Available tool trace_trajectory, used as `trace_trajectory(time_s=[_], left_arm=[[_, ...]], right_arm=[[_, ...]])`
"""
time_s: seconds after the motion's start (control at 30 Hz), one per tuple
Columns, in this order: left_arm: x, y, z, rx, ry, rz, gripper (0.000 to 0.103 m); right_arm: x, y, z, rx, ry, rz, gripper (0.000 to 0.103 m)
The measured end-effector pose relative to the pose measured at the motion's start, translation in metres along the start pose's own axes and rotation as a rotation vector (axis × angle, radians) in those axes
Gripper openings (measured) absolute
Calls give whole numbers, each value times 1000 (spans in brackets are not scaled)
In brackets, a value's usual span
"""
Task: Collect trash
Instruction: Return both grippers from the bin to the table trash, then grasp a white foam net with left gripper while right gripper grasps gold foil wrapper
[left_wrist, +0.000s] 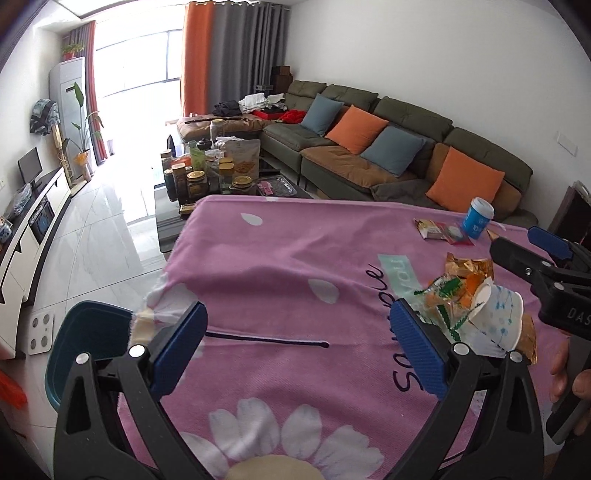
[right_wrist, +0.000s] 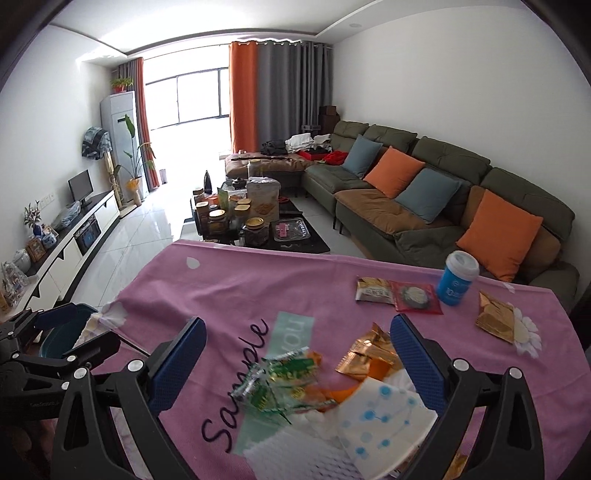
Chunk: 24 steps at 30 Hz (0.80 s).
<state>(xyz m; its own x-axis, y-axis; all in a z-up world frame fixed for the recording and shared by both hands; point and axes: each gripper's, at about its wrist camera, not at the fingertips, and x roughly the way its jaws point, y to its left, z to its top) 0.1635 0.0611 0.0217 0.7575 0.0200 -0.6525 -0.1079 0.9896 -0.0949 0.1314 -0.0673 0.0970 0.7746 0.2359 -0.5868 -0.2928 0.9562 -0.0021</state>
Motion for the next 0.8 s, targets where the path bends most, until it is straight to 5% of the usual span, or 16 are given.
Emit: trace_trajectory(time_s=[0.8], left_arm=[[11, -47, -44, 114, 69, -51, 97]], right_arm=[[-60, -91, -118, 212, 86, -189, 96]])
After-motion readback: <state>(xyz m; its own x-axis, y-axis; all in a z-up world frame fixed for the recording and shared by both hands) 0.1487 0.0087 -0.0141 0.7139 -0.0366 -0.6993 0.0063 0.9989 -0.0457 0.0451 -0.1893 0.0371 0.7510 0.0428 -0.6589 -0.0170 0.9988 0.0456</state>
